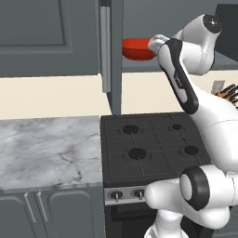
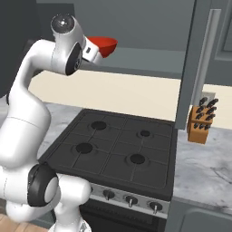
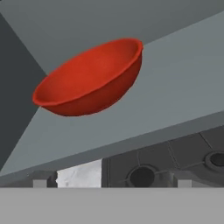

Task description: Pick up the bowls from the cabinet and place each bowl in front of a stool on the dining counter.

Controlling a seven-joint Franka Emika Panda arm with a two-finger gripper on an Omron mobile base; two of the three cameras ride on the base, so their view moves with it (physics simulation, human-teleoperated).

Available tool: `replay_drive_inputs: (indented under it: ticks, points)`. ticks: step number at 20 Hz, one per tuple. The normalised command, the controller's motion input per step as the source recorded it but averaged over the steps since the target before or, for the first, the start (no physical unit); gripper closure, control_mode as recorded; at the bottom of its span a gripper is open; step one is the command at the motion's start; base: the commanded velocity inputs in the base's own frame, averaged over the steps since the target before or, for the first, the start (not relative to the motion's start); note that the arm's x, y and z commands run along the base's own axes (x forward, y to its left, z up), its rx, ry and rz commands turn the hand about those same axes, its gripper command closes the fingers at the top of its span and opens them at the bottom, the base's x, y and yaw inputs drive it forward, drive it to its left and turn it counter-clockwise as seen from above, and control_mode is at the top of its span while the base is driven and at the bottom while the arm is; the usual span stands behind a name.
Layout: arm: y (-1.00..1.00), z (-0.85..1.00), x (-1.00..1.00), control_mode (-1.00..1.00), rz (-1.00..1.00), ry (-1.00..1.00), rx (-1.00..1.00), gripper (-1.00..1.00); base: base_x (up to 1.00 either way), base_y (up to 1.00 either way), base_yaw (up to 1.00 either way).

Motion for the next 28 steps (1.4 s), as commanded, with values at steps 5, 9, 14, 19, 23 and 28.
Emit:
replay_drive_inputs:
  ticks: [5, 9, 14, 19, 23, 28]
  points:
    - [0.1, 0.02, 0.36, -1.0, 0.0, 0.0, 0.0, -1.0, 0.0, 0.0, 0.0]
    - [0.0, 0.0, 0.54, -1.0, 0.0, 0.01, 0.0, -1.0, 0.0, 0.0, 0.0]
    - [0.0, 0.01, 0.56, -1.0, 0.0, 0.02, 0.01, -1.0, 0.0, 0.0, 0.0]
    - [0.0, 0.22, 0.4, -1.0, 0.0, 0.01, 0.0, -1.0, 0.0, 0.0, 0.0]
    - [0.0, 0.02, 0.51, -1.0, 0.0, 0.05, 0.01, -1.0, 0.0, 0.0, 0.0]
    - [0.0, -0.02, 0.44, -1.0, 0.0, 0.08, 0.0, -1.0, 0.0, 0.0, 0.0]
